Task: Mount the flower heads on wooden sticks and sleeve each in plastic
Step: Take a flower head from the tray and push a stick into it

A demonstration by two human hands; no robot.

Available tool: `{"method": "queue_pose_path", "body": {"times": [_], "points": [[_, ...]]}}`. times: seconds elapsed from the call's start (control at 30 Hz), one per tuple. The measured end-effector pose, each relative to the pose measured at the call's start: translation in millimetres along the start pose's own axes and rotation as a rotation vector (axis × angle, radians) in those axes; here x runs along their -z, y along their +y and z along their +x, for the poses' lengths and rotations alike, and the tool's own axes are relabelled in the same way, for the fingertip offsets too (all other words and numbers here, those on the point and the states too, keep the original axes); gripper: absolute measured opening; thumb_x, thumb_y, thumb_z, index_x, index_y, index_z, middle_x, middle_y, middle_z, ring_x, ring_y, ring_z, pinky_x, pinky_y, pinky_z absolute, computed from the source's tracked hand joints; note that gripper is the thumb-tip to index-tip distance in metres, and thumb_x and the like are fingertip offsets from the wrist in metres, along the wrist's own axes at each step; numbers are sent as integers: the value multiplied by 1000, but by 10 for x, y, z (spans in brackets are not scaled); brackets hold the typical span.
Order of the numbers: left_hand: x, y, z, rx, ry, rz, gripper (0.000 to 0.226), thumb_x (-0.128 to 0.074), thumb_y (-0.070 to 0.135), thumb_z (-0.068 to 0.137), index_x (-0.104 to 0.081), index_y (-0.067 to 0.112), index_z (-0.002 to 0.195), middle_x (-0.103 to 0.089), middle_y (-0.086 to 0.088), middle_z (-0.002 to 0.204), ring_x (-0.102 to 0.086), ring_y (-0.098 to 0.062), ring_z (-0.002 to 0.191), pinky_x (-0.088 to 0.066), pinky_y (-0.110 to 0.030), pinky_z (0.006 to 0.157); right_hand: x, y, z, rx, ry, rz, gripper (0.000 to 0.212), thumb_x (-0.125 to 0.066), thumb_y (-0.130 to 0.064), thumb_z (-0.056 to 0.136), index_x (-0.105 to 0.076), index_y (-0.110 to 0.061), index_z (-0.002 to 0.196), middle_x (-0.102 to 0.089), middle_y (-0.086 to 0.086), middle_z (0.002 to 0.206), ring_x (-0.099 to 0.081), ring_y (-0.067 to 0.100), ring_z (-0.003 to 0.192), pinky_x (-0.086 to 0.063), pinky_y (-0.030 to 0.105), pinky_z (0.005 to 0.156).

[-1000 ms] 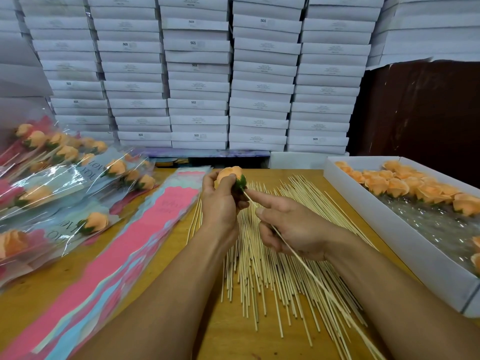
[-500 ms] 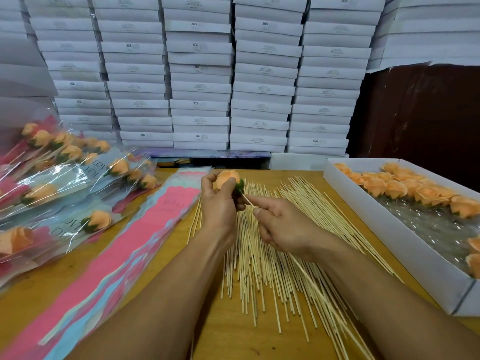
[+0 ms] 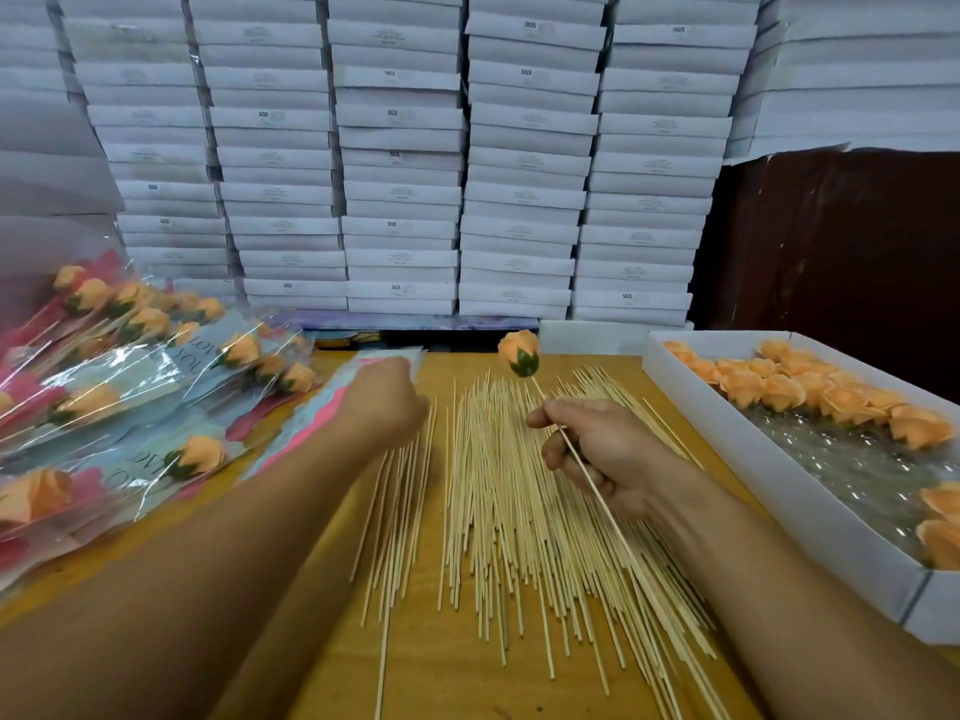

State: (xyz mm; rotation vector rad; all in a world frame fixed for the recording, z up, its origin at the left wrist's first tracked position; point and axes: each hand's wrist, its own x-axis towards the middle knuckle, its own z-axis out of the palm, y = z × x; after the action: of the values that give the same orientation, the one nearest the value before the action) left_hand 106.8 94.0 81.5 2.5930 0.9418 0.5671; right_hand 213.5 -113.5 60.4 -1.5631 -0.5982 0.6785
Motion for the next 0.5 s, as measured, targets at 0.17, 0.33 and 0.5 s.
{"method": "queue_pose_path", "body": {"times": [0.17, 0.33, 0.5], "points": [[51, -451, 71, 6, -107, 329, 32, -56, 38, 98, -58, 11, 116, -64, -9, 111, -59, -24, 97, -53, -36, 85, 5, -29, -35, 6, 6, -8, 28, -44, -25, 107, -67, -9, 107, -62, 6, 61, -32, 10, 33, -21, 18, 32], [-86, -690, 34, 27, -158, 388, 40, -45, 48, 102, -58, 14, 117, -64, -6, 103, -59, -22, 95, -45, -31, 78, -7, -44, -63, 21, 3, -26, 28, -44, -25, 107, -66, -8, 107, -62, 5, 60, -32, 10, 34, -21, 18, 33], [-122, -681, 66, 24, -116, 365, 34, -44, 46, 103, -56, 16, 113, -57, -3, 95, -56, -20, 88, -45, -32, 75, -12, -42, -59, 19, -11, -30, 28, -44, -24, 107, -66, -8, 106, -62, 5, 59, -32, 10, 34, -20, 19, 32]]}}
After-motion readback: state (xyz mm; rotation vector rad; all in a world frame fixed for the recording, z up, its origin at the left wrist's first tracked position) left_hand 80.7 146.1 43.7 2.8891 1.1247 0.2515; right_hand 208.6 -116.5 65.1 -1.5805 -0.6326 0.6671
